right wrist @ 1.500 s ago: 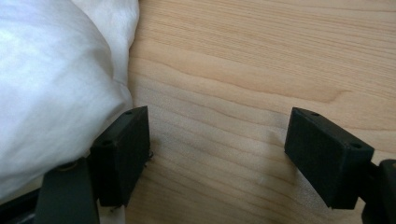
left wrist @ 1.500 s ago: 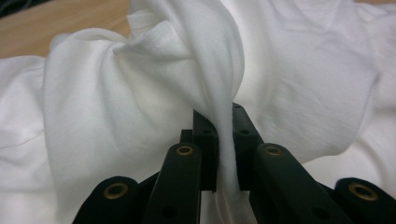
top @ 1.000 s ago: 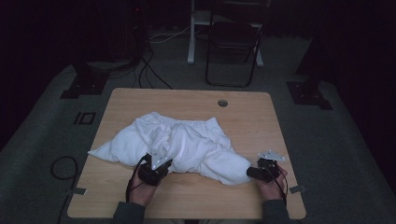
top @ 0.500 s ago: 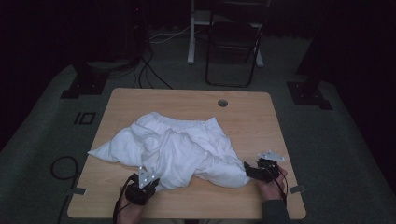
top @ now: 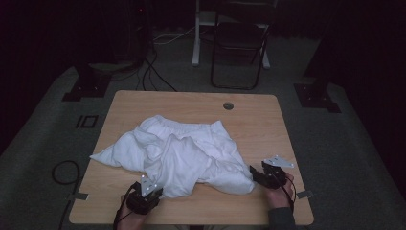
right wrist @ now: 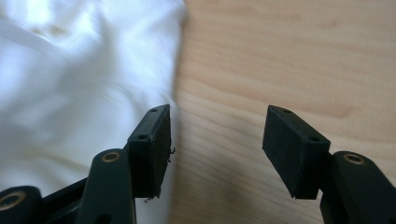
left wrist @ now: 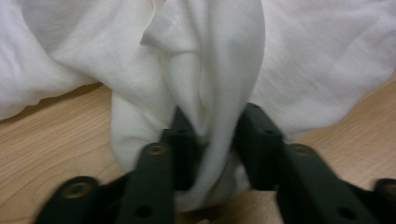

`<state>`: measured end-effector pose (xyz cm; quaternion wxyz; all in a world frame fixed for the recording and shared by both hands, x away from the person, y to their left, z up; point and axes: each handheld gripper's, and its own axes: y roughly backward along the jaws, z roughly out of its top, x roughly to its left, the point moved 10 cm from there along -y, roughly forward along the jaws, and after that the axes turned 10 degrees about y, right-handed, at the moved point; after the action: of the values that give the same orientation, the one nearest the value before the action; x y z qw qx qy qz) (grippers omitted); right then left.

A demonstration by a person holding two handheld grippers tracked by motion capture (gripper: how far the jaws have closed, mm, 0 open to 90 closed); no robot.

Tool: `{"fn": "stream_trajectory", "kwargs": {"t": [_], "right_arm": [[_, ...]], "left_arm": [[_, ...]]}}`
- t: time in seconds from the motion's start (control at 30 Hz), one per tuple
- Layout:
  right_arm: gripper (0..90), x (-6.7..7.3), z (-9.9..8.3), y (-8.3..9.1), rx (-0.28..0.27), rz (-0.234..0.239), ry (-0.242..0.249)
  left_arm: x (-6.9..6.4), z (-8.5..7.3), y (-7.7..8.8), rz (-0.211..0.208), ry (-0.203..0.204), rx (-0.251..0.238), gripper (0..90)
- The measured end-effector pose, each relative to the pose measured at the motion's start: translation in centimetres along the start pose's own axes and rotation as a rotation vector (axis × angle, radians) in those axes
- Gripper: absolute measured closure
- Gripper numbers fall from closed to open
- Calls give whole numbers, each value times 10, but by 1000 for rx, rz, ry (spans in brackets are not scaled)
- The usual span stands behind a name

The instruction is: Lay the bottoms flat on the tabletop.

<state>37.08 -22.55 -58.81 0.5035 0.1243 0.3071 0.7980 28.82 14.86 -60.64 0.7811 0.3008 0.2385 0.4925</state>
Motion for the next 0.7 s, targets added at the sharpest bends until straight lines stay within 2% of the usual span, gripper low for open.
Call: {"fn": "stream_trajectory", "kwargs": {"t": [0.2,0.37,0.43,0.53,0.7], "right_arm": [[415,17,29,22,-51,5,63],[411,39,51,33,-77,37,111],[410,51,57,32,-82,61,132],[410,70,65,26,-84,92,159],[405,101,75,7,-78,151,190]], "left_arm": [[13,12,20,-6,43,-71,511],[27,32,28,23,60,-125,468],[30,45,26,36,56,-143,454],[33,67,18,34,79,-160,419],[23,107,-1,-4,83,-183,368]]}}
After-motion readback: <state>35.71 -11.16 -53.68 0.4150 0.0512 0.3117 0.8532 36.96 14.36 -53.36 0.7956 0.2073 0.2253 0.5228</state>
